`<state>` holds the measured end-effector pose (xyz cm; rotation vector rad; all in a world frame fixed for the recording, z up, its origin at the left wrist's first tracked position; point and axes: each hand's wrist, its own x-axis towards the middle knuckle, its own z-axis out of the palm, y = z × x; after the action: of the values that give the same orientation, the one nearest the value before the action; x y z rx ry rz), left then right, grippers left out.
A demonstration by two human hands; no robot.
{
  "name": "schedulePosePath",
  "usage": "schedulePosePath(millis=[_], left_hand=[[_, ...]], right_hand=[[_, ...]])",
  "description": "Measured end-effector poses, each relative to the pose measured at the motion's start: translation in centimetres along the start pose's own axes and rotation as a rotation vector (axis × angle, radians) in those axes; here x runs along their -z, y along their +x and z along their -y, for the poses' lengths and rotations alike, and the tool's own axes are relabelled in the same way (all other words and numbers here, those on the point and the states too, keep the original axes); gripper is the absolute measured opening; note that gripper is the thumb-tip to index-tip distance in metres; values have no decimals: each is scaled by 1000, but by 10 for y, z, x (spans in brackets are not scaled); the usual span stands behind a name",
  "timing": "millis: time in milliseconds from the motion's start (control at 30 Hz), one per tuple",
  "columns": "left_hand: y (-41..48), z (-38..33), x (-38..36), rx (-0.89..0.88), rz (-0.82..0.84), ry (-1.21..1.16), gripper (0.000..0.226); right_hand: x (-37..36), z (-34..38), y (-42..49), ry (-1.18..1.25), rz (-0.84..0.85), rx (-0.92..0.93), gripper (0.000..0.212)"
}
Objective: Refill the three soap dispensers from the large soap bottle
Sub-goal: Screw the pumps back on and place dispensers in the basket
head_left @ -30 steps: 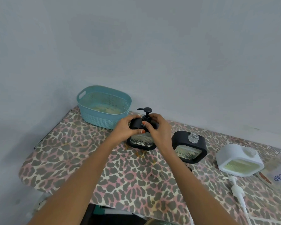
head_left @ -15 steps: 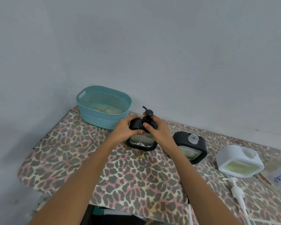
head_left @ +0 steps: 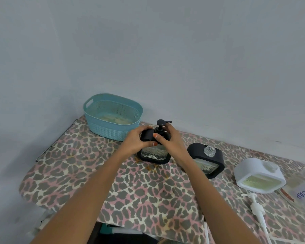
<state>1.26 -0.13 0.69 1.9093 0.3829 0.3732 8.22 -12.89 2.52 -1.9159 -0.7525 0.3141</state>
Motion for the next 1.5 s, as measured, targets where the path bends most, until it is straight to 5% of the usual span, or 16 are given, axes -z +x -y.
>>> schedulePosePath(millis=[100, 367, 600, 900, 1133, 1500], left_hand=[[-1, -1, 0, -12, 3, 3, 60], [-1, -1, 0, 5, 0, -26, 61], [-1, 0, 0, -9, 1, -2, 60], [-2, -1, 0, -20, 9, -33, 58], [0, 0, 0, -14, 7, -33, 59], [1, 4, 0, -9, 12, -50, 58]], right_hand=[[7, -1, -1, 16, 29, -9, 33], [-13, 2, 8, -109, -206, -36, 42], [5, 0, 2, 20, 33, -7, 31], [-13, 1, 9, -59, -181, -30, 42], [6, 0, 2, -2, 90, 16, 36], [-9, 1, 10, -88, -119, -21, 43]])
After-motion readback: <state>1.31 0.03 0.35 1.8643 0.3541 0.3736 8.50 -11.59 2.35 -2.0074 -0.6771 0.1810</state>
